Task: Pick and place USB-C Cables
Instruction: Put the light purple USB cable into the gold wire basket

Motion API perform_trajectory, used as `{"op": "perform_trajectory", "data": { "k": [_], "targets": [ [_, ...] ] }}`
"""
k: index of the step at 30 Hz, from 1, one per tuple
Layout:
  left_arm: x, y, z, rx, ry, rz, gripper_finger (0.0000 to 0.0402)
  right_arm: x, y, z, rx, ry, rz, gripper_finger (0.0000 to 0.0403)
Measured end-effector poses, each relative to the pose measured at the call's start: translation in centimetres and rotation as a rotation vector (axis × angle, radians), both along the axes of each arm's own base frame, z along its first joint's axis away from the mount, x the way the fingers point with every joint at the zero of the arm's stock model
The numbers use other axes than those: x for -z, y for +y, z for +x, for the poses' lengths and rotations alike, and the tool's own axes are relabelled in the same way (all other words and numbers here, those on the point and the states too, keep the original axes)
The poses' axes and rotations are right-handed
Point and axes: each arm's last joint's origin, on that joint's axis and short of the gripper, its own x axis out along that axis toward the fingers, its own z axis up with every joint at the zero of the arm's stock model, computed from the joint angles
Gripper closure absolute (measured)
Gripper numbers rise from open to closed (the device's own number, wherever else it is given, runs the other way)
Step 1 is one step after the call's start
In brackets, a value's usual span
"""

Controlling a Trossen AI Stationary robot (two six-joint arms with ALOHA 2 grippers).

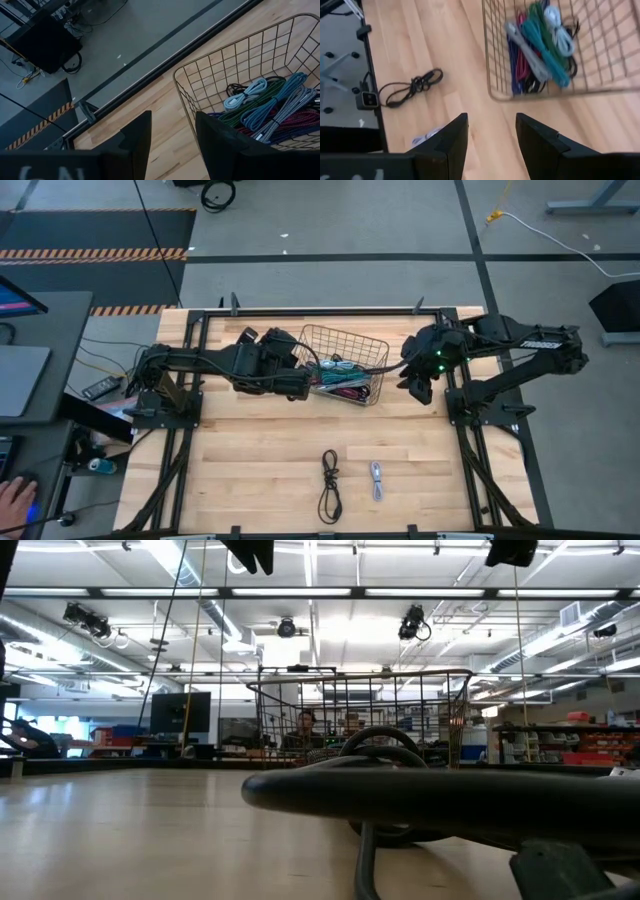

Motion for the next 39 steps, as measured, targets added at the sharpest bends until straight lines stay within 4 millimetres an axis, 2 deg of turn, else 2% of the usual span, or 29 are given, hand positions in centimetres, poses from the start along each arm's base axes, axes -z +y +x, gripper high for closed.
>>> {"op": "perform_trajectory", "data": {
  "k": [8, 20, 31, 39],
  "targets": [
    [0.0, 0.0, 0.0, 0.001, 0.001, 0.0, 0.0241, 0.6, 2.2, -0.4, 0.038, 0.096, 0.088, 0.0231],
    [0.0, 0.0, 0.0, 0.007, 0.008, 0.002, 0.0241, 2.9, 6.0, 1.9, 0.09, 0.245, 0.107, 0.0231],
    [0.0, 0.0, 0.0, 0.038, 0.049, 0.015, 0.0241, 5.2, 11.1, 2.8, 0.237, 0.334, 0.147, 0.0231],
    [0.1, -0.1, 0.0, 0.071, 0.083, -0.012, 0.0241, 8.8, 15.7, 4.9, 0.311, 0.388, 0.167, 0.0222]
  ]
}}
